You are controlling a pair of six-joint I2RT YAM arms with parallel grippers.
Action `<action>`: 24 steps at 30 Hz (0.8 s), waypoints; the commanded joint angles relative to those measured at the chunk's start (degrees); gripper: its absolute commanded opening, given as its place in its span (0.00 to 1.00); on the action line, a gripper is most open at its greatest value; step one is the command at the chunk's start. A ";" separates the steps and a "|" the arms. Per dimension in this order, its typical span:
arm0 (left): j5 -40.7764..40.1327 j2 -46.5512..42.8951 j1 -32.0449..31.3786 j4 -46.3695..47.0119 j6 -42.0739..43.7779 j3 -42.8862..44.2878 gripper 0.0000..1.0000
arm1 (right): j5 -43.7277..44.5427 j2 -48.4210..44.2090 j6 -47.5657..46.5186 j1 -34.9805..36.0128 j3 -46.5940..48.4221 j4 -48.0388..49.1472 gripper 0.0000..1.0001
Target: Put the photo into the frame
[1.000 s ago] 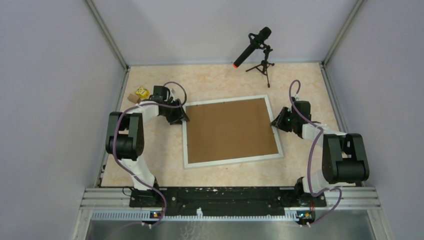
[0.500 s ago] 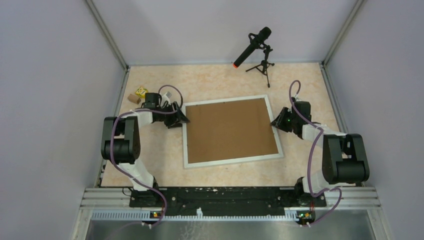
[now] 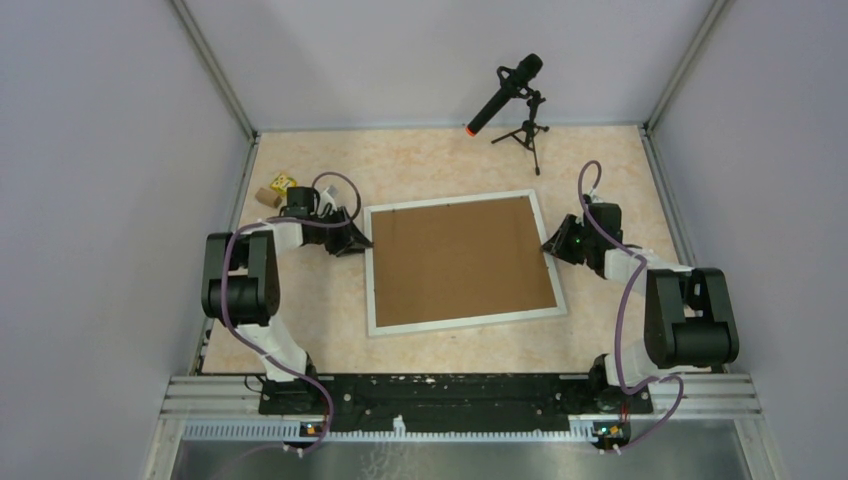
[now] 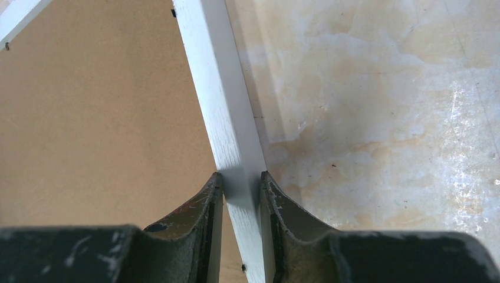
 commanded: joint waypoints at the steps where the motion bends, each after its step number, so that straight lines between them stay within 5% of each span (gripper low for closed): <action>1: -2.82 1.49 -0.23 -0.51 -0.72 2.10 0.35 | -2.55 1.30 -0.80 0.82 -1.57 -4.28 0.07; 24: -18.38 8.21 -6.66 -12.91 2.77 12.42 0.26 | -3.11 1.21 -0.97 0.90 -1.49 -4.36 0.06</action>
